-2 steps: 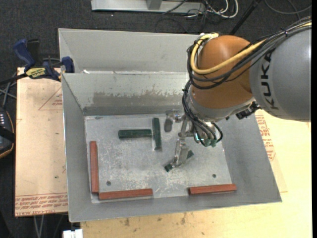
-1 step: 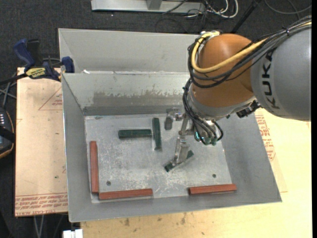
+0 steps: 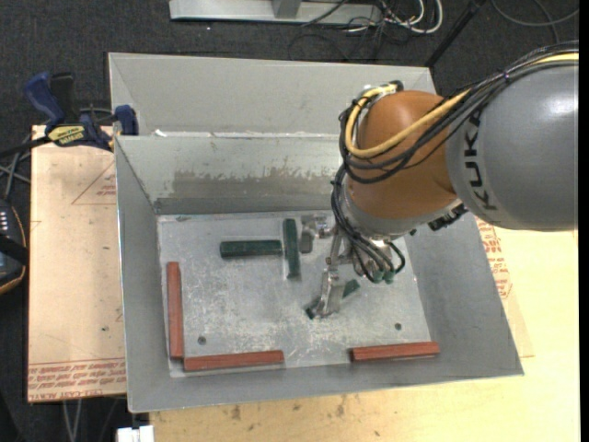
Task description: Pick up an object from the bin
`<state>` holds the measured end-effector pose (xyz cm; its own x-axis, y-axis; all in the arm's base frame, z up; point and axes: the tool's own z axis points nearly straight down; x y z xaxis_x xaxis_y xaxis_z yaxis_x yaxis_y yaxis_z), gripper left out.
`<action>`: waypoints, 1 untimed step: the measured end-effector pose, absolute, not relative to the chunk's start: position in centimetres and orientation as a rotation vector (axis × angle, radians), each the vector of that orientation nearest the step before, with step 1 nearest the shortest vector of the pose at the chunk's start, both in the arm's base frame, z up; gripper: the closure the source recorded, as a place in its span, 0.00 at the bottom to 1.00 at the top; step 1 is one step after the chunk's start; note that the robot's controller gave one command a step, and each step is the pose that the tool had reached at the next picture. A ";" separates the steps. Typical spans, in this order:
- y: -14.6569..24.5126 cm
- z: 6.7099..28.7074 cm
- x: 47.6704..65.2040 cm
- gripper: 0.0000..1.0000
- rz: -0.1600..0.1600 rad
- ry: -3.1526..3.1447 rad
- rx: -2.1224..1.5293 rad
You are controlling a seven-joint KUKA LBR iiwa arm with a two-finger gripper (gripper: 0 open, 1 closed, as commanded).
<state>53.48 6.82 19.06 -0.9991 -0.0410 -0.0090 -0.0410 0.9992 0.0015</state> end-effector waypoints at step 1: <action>4.8 12.7 52.6 0.00 0.002 3.134 -0.167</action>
Offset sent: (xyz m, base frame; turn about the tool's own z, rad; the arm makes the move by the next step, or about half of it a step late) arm 0.0160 -0.0708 -0.1206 -0.1537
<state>52.61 4.76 12.69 -0.9943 -0.1064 -0.0035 -0.1064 0.9943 0.0010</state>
